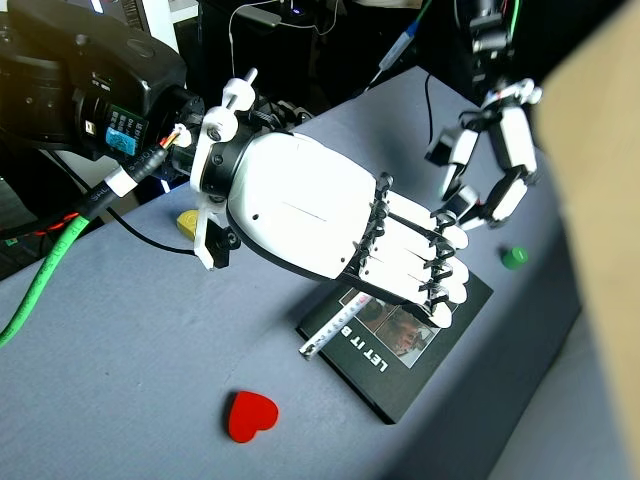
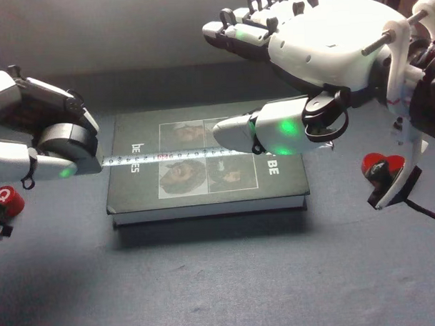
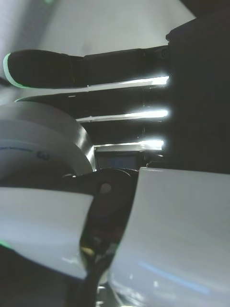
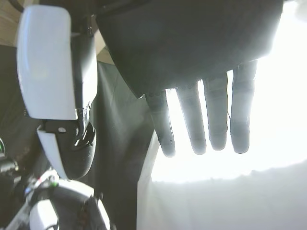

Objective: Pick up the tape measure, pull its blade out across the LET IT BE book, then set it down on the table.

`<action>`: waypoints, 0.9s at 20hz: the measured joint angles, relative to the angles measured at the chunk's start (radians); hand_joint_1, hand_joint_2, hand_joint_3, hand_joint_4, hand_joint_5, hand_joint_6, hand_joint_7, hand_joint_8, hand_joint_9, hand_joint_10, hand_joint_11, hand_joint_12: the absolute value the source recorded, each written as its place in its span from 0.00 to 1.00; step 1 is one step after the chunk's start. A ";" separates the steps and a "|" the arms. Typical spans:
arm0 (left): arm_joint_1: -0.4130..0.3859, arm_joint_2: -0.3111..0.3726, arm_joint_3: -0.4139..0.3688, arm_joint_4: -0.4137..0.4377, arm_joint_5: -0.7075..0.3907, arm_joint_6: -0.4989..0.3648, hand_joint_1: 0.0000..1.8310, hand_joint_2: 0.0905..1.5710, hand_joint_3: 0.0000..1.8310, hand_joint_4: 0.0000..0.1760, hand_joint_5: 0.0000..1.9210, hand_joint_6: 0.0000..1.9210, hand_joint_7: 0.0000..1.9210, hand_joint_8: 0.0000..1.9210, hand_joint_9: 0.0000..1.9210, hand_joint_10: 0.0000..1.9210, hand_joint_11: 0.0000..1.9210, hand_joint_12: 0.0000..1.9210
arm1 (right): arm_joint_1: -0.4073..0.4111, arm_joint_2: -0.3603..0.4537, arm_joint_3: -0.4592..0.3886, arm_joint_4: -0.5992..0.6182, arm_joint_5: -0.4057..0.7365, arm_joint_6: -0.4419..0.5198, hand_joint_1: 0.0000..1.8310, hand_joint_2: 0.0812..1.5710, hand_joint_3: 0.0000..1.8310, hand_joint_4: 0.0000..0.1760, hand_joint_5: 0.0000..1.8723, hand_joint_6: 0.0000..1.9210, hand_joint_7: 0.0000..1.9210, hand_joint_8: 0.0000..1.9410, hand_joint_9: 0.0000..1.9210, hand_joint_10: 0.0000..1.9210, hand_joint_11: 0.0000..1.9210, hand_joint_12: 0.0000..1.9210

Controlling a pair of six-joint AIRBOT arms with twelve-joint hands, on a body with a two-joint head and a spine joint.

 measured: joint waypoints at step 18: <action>0.292 -0.008 -0.177 -0.267 -0.080 0.127 0.75 0.70 0.00 0.00 0.50 0.39 0.49 0.56 0.48 0.69 0.47 0.64 | -0.009 -0.001 0.000 -0.006 0.003 -0.002 0.09 0.68 0.00 0.68 0.03 0.00 0.03 0.00 0.03 0.00 0.00 0.16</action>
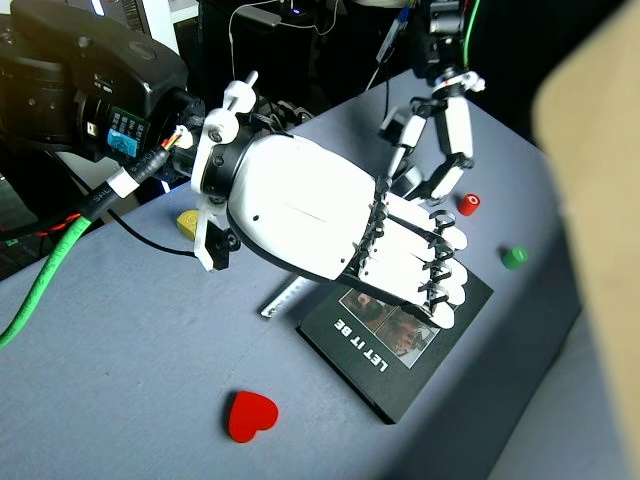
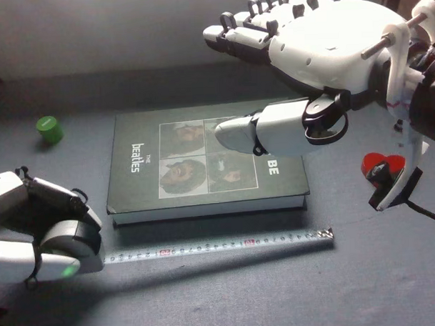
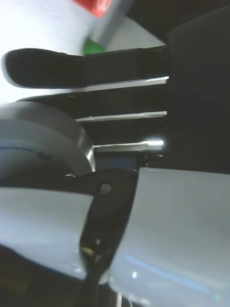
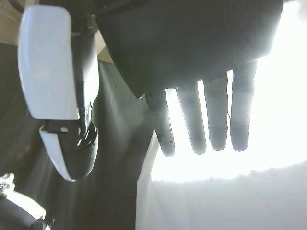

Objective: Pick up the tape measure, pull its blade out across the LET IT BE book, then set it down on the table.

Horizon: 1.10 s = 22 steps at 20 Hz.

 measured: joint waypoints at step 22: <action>-0.143 0.057 0.085 0.049 0.060 0.138 0.29 0.60 0.00 0.00 0.06 0.00 0.04 0.00 0.06 0.00 0.00 0.28 | -0.003 -0.004 0.000 -0.002 -0.007 -0.007 0.09 0.69 0.00 0.68 0.02 0.00 0.03 0.00 0.03 0.00 0.00 0.16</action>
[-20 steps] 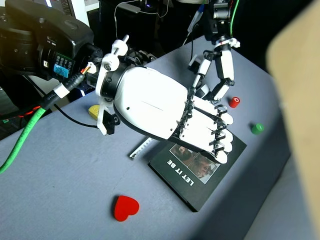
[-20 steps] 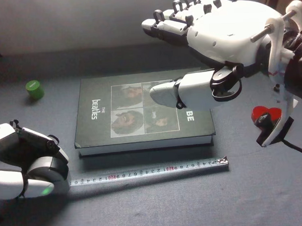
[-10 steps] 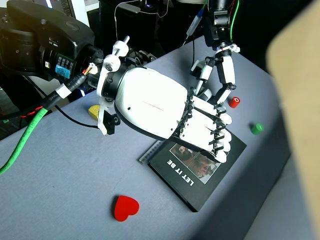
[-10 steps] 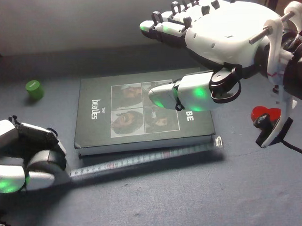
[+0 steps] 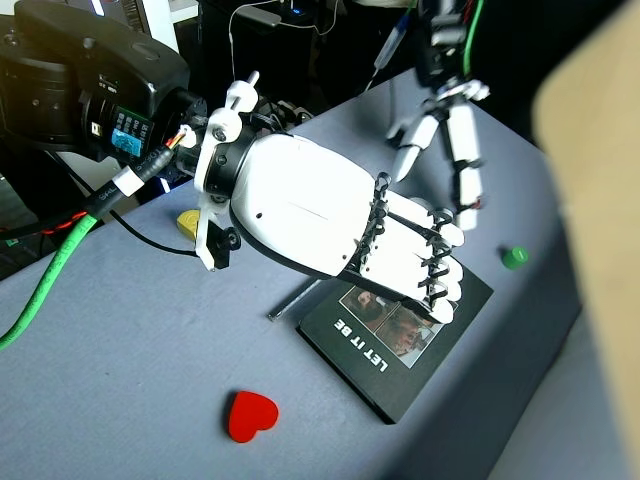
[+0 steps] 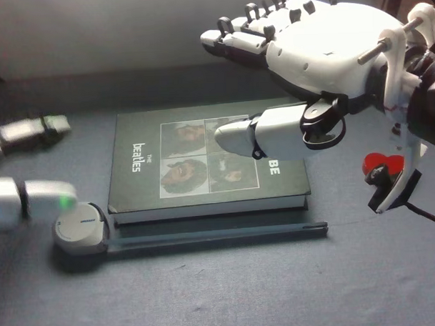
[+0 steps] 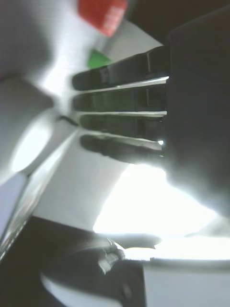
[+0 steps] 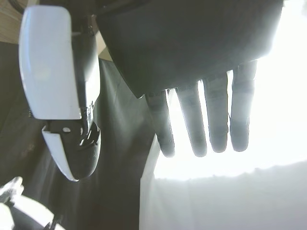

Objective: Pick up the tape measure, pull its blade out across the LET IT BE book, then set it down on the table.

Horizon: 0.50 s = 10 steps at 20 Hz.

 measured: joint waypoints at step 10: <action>-0.687 0.032 -0.188 -0.866 0.351 1.558 0.41 0.67 0.00 0.00 0.39 0.71 0.37 0.94 0.40 0.95 0.42 0.98 | -0.014 0.000 -0.029 0.010 0.049 -0.020 0.48 0.65 0.00 0.00 0.47 0.79 0.47 0.91 0.60 0.97 0.68 0.99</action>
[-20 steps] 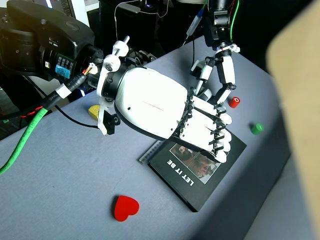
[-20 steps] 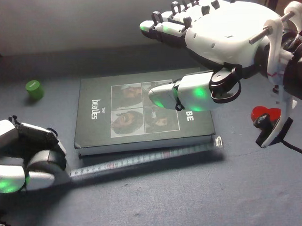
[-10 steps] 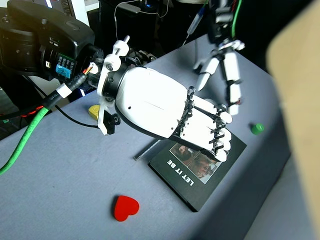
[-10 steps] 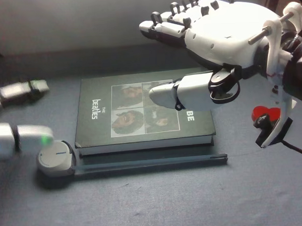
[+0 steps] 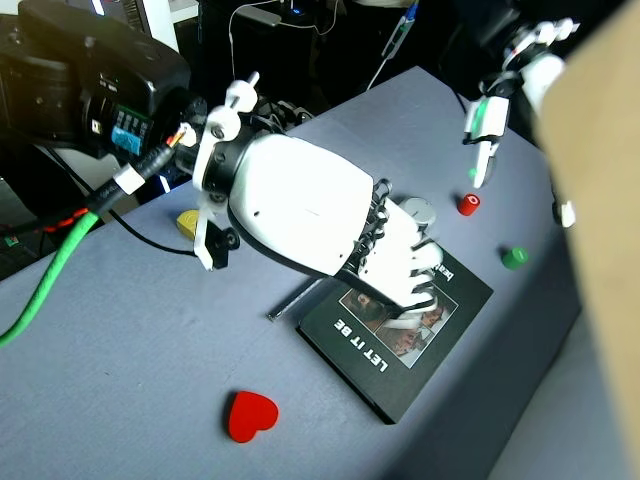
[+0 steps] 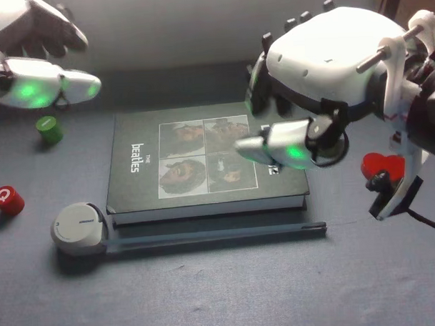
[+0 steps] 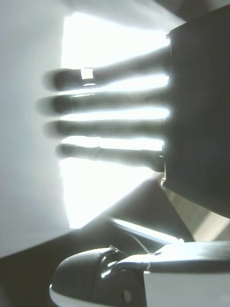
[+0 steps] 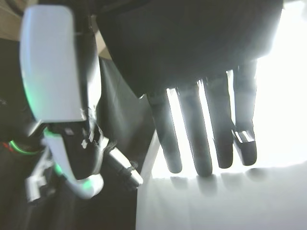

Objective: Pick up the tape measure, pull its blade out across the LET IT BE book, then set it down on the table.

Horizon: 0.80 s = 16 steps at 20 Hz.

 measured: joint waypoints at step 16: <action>-0.160 -0.202 -0.344 -0.835 -0.780 0.731 0.35 0.87 0.00 0.00 0.68 1.00 0.75 1.00 0.78 1.00 0.81 1.00 | -0.023 -0.002 -0.008 0.047 -0.037 -0.062 0.48 0.81 0.00 1.00 0.63 1.00 0.75 1.00 0.86 1.00 0.95 1.00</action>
